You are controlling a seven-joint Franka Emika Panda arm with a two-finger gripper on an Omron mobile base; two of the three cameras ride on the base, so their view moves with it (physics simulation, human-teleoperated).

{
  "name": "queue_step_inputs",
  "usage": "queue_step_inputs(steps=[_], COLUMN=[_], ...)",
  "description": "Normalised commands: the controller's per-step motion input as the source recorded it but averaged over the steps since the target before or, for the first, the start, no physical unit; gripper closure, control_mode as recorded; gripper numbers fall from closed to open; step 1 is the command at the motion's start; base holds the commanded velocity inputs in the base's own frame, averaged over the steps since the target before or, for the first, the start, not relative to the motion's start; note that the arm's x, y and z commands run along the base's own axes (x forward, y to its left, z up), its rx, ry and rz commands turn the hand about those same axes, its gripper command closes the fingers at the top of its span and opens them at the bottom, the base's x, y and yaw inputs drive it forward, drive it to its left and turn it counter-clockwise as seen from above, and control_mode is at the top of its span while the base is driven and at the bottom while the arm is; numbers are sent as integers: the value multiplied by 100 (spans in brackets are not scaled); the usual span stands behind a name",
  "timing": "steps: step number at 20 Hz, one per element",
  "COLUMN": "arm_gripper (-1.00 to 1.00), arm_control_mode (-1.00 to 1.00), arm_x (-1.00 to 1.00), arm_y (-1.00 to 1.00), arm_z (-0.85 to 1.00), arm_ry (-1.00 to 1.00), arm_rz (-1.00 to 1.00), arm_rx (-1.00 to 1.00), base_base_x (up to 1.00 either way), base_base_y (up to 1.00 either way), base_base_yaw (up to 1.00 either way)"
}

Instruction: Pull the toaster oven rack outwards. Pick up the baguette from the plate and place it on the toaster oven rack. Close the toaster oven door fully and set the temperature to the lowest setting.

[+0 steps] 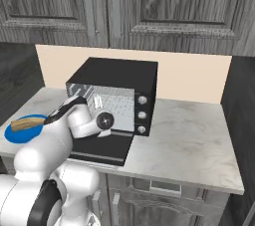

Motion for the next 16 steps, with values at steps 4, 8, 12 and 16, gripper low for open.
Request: queue_step_inputs(steps=[4,8,12,16], arm_gripper=[-100,-100,-100,-100], arm_control_mode=[-100,-100,-100,-100], arm_x=[8,14,11,4], arm_y=[0,0,0,0], arm_z=[0,0,0,-1], arm_ry=[0,0,0,0], arm_rz=[-4,-3,-3,-3], arm_rx=[0,0,0,0], base_base_x=[0,0,0,0], base_base_y=[0,0,0,0], base_base_yaw=[0,0,0,0])
